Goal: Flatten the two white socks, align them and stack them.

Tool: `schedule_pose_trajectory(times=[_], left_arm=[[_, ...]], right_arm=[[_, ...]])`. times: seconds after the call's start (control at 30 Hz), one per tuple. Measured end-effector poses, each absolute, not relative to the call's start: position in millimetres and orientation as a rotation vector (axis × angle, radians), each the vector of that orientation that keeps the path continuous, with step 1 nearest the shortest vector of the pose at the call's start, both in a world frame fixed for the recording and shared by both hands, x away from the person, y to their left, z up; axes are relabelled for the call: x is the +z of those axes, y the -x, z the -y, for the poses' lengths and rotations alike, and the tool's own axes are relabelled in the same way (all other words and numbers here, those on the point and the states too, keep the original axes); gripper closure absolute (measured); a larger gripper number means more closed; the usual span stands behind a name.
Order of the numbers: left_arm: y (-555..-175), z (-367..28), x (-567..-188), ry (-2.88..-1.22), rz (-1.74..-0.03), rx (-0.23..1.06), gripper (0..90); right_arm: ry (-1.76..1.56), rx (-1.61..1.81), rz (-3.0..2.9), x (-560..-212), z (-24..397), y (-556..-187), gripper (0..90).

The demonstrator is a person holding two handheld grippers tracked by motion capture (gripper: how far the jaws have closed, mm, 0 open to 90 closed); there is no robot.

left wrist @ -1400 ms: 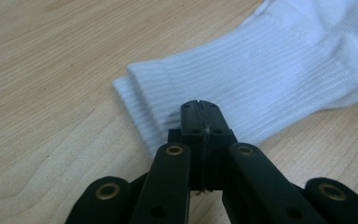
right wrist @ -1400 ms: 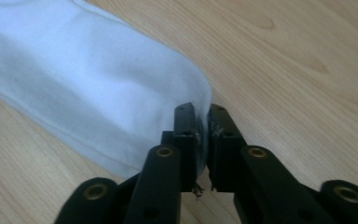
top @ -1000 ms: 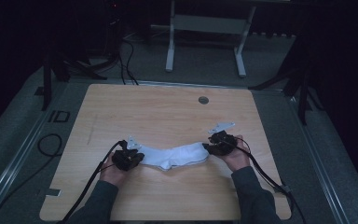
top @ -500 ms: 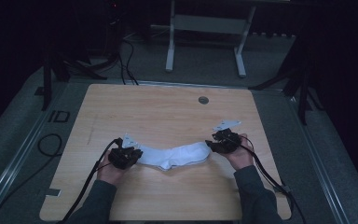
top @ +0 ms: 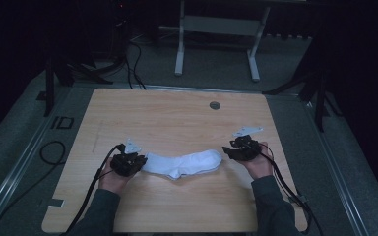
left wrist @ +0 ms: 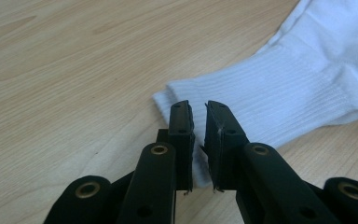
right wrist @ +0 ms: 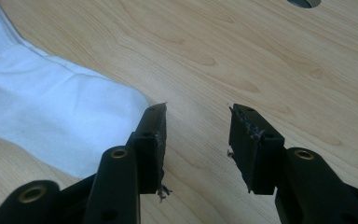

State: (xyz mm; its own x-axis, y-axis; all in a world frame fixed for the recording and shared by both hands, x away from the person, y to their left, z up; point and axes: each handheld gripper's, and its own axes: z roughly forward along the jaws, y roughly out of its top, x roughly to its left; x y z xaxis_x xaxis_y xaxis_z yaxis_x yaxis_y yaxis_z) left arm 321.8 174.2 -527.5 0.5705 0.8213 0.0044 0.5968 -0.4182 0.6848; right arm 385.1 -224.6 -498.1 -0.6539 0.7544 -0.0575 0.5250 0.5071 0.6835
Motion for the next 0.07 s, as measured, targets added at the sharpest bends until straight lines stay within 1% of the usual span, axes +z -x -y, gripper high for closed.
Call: schedule_pose_trajectory(times=[0.07], left_arm=[[-322.2, -176.1, -526.6, -2.161, -1.13, 0.456, 80.8]], right_arm=[[-1.076, 0.919, -2.402, -498.5, 226.4, -385.3, 55.8]])
